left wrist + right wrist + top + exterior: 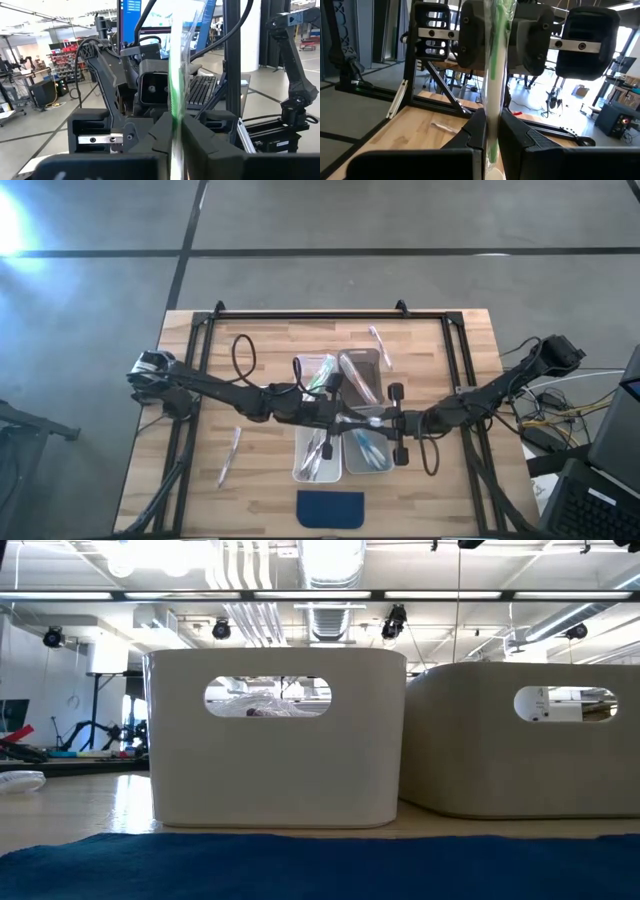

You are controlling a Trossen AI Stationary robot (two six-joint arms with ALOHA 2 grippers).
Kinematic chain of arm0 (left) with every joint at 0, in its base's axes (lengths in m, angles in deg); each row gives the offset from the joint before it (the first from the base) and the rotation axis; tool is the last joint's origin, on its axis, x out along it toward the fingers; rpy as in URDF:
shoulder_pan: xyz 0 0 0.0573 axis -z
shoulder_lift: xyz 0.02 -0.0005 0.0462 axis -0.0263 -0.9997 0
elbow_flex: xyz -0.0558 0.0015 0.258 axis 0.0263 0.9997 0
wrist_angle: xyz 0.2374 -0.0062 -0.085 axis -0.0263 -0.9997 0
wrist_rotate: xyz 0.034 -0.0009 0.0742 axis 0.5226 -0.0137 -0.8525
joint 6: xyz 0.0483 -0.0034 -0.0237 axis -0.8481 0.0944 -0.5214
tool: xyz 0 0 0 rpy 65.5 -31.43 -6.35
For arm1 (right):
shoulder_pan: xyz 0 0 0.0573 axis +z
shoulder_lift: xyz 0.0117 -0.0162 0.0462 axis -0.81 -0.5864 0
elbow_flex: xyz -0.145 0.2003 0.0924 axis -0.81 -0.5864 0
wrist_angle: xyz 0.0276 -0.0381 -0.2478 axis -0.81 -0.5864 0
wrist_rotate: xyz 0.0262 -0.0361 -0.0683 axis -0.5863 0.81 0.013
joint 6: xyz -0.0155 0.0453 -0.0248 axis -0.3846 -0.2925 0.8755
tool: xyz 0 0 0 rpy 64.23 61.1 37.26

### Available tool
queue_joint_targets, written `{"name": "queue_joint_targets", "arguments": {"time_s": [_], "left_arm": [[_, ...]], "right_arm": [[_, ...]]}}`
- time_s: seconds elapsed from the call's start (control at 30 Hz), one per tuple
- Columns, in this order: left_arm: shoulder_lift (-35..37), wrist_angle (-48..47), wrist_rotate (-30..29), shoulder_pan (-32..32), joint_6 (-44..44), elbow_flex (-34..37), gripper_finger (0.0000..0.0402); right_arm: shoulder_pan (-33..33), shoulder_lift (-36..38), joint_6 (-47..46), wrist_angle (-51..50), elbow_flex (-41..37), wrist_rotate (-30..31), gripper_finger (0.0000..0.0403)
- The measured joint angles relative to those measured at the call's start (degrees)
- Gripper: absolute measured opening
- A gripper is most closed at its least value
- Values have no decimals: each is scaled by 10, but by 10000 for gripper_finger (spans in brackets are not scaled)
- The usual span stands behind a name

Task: Pick & Place Toothbrushes
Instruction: Put the green toothbrush into the transparent bin

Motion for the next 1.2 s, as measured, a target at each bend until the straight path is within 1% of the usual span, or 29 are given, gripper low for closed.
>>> {"name": "queue_joint_targets", "arguments": {"time_s": [0.1, 0.23, 0.33, 0.47, 0.63, 0.77, 0.83, 0.9, 1.03, 1.13, 1.2], "left_arm": [[0, 0, 0, 0, 0, 0, 16], [0, 0, 0, 0, 0, 0, 20], [0, 0, 0, 0, 0, 0, 28], [0, -3, 0, 0, -1, 0, 24], [0, -16, -5, -1, -3, 0, 21], [15, -63, -17, -1, -6, -3, 22], [31, -99, -45, 0, -7, -5, 22], [50, -142, -85, 0, -8, -9, 22], [87, -237, -207, -2, 19, -17, 23], [109, -325, -289, -15, 58, -34, 23], [119, -394, -318, -32, 107, -58, 23]], "right_arm": [[0, 0, 0, 0, 0, 1, 23], [0, 0, 0, -1, 0, 1, 23], [0, 0, -1, -2, 0, 2, 33], [-1, 0, -8, -5, 0, 2, 62], [-1, 13, -10, -18, 0, 47, 106], [2, 52, -39, -82, 0, 52, 141], [3, 79, -69, -139, 1, 53, 158], [3, 108, -106, -201, 0, 53, 174], [3, 163, -174, -309, 0, 73, 197], [3, 186, -213, -344, -3, 103, 207], [3, 196, -219, -348, -8, 128, 211]]}}
